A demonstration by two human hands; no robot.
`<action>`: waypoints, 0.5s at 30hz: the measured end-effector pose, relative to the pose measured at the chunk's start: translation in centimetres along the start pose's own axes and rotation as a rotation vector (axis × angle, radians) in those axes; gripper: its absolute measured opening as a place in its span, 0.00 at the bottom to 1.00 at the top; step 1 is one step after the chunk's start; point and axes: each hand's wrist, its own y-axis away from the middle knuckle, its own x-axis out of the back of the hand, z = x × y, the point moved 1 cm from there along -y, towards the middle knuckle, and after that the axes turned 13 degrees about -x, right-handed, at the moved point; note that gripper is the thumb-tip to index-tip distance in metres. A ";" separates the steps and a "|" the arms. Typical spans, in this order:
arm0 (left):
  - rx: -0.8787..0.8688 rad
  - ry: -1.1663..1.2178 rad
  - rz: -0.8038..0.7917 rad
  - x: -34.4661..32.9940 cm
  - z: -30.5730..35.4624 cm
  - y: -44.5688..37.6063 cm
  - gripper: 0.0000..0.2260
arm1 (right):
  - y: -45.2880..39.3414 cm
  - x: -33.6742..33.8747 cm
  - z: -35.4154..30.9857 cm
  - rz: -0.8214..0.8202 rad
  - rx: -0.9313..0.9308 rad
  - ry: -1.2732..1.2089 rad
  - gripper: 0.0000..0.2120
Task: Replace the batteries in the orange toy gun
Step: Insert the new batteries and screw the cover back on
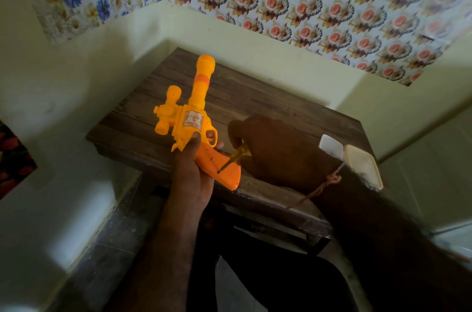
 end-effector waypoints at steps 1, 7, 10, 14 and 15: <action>0.000 0.008 -0.007 0.1 0.0 -0.1 0.30 | -0.1 0.1 0.0 -0.003 -0.004 0.012 0.11; 0.002 -0.021 -0.022 0.2 -0.2 -0.1 0.29 | 0.1 -0.3 0.2 -0.014 -0.015 0.021 0.14; 0.000 -0.031 -0.005 0.2 -0.2 -0.1 0.27 | -0.1 -0.1 0.1 -0.029 -0.013 0.014 0.10; -0.001 -0.014 -0.013 0.1 0.0 0.0 0.30 | -0.5 -0.1 0.2 -0.010 -0.027 0.046 0.14; 0.001 -0.011 -0.008 0.1 0.0 0.0 0.30 | -0.4 -0.1 0.2 -0.009 -0.026 0.041 0.14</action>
